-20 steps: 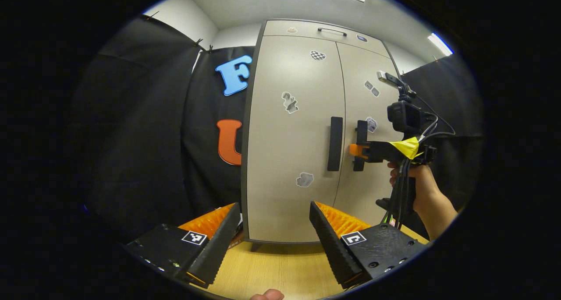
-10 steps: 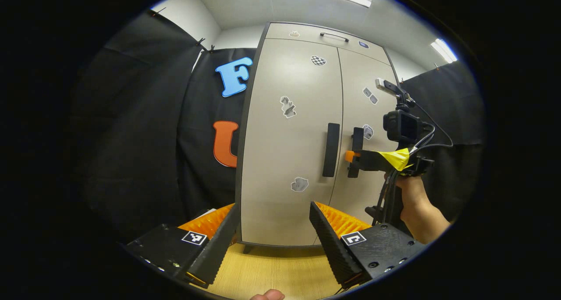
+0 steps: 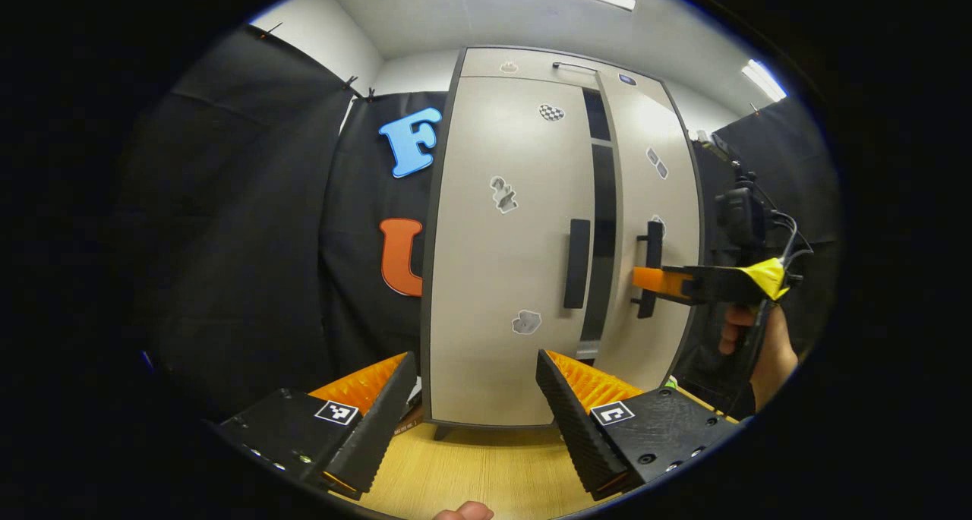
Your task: Open the right door of the double-door shoe cabinet with the right hand, and open the left door with the left hand.
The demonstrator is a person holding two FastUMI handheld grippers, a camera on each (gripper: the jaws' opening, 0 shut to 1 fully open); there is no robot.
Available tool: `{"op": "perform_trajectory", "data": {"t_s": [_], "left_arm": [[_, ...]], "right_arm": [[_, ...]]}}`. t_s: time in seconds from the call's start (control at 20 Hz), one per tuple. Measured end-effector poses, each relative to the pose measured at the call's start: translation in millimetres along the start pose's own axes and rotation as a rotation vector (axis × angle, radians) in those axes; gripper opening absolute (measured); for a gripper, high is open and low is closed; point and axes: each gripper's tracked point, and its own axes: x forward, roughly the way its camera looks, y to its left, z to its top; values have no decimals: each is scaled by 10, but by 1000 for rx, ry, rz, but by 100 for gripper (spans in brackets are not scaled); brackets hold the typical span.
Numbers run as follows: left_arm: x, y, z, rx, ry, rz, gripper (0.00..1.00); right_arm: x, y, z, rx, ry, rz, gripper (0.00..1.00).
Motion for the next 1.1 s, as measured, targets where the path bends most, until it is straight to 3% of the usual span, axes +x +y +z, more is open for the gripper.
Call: {"op": "perform_trajectory", "data": {"t_s": [0.45, 1.1], "left_arm": [[-19, -213, -49, 3, 7, -6, 95], [86, -626, -104, -19, 19, -63, 95]], "right_arm": [[-819, -441, -29, -6, -10, 0, 9], [-1448, -1250, -34, -38, -24, -171, 7]]}}
